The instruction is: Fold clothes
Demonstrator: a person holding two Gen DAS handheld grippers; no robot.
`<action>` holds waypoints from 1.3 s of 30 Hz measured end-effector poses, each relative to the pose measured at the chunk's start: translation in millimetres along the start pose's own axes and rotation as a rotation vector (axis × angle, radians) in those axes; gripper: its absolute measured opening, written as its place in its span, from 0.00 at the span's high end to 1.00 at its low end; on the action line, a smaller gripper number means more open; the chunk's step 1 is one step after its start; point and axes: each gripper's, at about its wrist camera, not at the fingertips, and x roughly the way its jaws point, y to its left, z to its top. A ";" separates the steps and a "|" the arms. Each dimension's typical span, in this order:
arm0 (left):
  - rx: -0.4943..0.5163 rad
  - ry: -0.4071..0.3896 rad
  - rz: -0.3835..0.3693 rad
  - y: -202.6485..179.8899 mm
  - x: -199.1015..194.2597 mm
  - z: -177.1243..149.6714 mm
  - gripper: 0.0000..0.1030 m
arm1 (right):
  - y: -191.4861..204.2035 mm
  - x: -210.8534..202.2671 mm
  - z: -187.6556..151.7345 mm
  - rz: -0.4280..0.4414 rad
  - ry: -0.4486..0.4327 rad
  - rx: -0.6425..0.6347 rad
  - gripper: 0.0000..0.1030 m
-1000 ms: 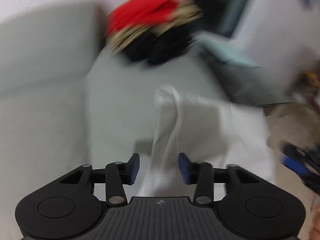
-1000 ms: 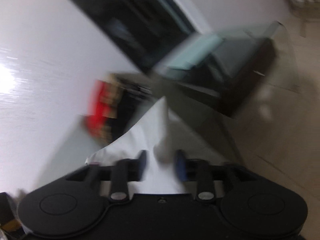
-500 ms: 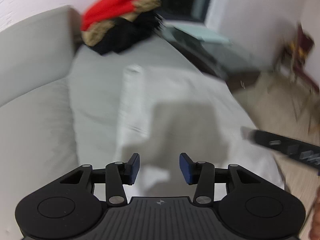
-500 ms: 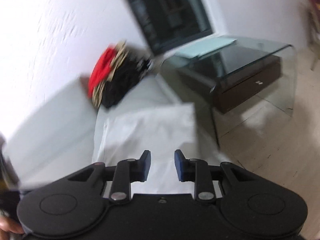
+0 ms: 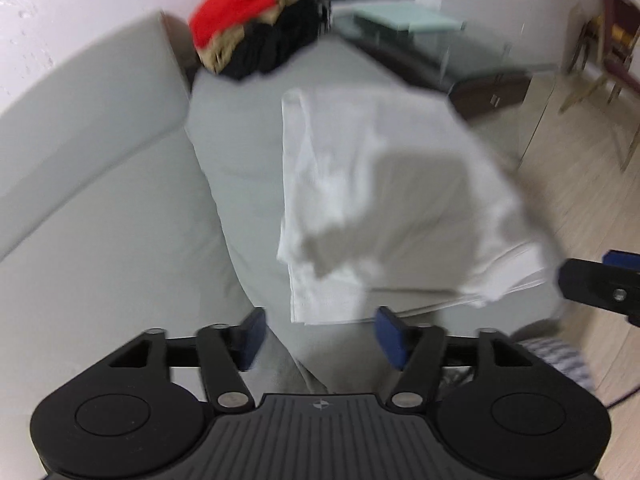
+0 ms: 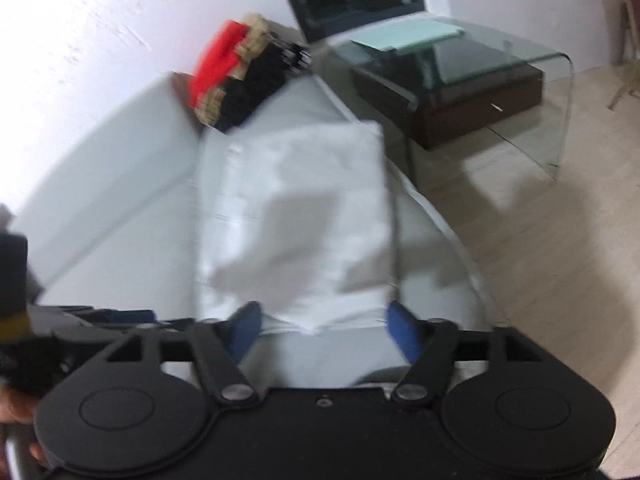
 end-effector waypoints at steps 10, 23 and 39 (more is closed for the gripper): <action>-0.030 -0.112 -0.025 4.2 -94.0 3.9 0.10 | 64.1 -83.4 29.2 -0.135 -0.003 -0.171 0.00; -0.002 -0.059 -0.099 -18.7 -132.0 -15.2 0.06 | 74.8 -129.7 27.1 -0.223 0.057 -0.245 0.00; 0.017 -0.045 -0.094 -33.9 -130.1 -18.3 0.08 | 67.5 -127.4 8.8 -0.201 0.106 -0.227 0.00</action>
